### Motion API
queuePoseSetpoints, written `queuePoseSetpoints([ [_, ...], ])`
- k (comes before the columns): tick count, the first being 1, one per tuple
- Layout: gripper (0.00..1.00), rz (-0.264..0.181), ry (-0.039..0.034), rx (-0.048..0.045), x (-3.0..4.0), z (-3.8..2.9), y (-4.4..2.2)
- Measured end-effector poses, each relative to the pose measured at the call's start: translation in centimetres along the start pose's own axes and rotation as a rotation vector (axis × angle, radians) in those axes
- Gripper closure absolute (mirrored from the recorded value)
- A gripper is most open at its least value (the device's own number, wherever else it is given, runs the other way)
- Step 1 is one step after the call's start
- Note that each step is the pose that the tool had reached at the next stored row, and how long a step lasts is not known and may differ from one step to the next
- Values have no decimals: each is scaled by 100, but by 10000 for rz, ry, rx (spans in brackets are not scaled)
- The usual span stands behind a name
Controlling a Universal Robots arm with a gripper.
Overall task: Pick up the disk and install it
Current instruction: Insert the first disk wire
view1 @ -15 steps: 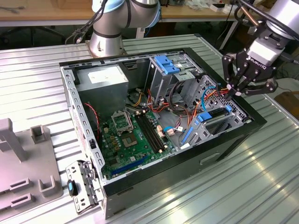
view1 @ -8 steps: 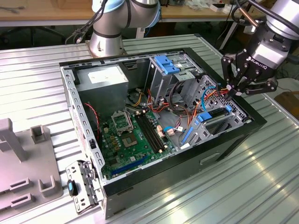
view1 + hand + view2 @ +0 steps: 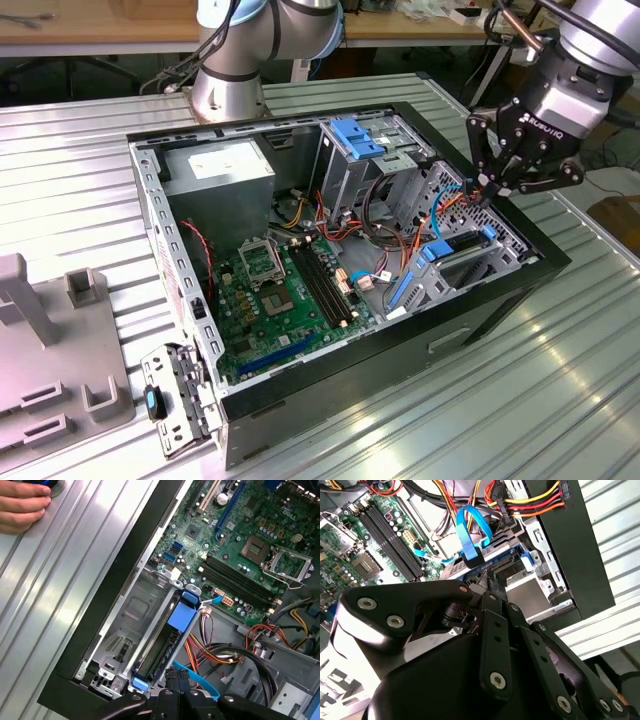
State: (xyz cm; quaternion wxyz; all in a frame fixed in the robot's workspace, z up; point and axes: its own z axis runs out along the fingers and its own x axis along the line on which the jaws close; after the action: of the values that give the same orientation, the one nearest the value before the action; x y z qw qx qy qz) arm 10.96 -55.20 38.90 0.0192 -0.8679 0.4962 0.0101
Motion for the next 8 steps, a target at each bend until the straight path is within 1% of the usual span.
queuePoseSetpoints([
  [3, 89, -358, -8, -13, 9, 4, -15],
  [5, 89, -509, -13, -17, 19, 7, -32],
  [8, 89, -754, -18, -26, 48, 12, -83],
])
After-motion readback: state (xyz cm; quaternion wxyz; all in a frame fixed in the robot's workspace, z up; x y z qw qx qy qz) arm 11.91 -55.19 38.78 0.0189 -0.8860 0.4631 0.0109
